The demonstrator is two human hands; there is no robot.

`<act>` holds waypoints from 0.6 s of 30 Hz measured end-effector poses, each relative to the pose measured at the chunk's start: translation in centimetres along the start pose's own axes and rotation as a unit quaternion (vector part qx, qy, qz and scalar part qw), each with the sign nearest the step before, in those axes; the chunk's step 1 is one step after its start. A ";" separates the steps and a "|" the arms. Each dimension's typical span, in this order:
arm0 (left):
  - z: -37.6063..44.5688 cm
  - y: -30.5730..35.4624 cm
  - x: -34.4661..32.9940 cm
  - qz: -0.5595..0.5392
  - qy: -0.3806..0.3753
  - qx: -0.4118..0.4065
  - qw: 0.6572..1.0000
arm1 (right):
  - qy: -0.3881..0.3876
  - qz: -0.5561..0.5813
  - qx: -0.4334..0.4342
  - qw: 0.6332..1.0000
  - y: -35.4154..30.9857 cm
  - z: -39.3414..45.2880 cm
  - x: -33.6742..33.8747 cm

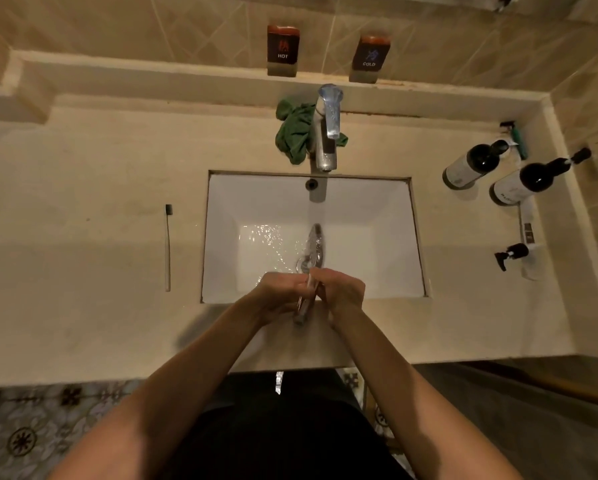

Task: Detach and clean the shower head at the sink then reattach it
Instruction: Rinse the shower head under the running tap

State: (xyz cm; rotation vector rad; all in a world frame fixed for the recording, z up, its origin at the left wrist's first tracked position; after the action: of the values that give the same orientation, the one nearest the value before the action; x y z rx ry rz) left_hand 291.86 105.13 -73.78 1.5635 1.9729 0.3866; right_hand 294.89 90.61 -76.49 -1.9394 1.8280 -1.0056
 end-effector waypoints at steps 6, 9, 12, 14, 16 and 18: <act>-0.3 0.8 -0.1 -0.011 0.019 -0.006 1.000 | 0.000 0.083 0.010 0.997 -1.2 -0.4 -0.3; -0.6 1.0 -0.1 -0.013 0.017 -0.011 1.000 | -0.001 0.121 0.010 0.993 -1.6 -1.6 -0.3; -0.9 0.9 -0.2 -0.004 -0.008 -0.025 1.000 | 0.001 0.139 0.009 0.990 -1.0 -2.1 0.2; -1.0 0.7 -0.3 -0.009 -0.013 -0.024 1.000 | 0.000 0.130 0.023 0.991 -0.6 -2.4 0.8; -1.2 0.7 -0.5 -0.006 -0.013 -0.024 1.000 | -0.007 0.116 0.028 0.993 -0.2 -2.5 1.2; -1.4 0.5 -1.0 -0.014 -0.023 -0.025 0.999 | -0.033 0.105 0.018 0.994 0.2 -2.9 1.4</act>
State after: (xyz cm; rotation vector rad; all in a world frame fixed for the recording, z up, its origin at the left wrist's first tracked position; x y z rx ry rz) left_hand 291.56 104.52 -72.09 1.4993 1.9334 0.3808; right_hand 292.73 89.93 -74.11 -1.6956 1.9145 -0.8918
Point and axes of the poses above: each hand's wrist, its own z-axis towards the middle knuckle, its own x-axis out of the back of the hand, y = z × x, the point moved 6 cm from there along z, towards the middle knuckle, and after that the axes turned 2 degrees about -z, right-handed, at the moved point
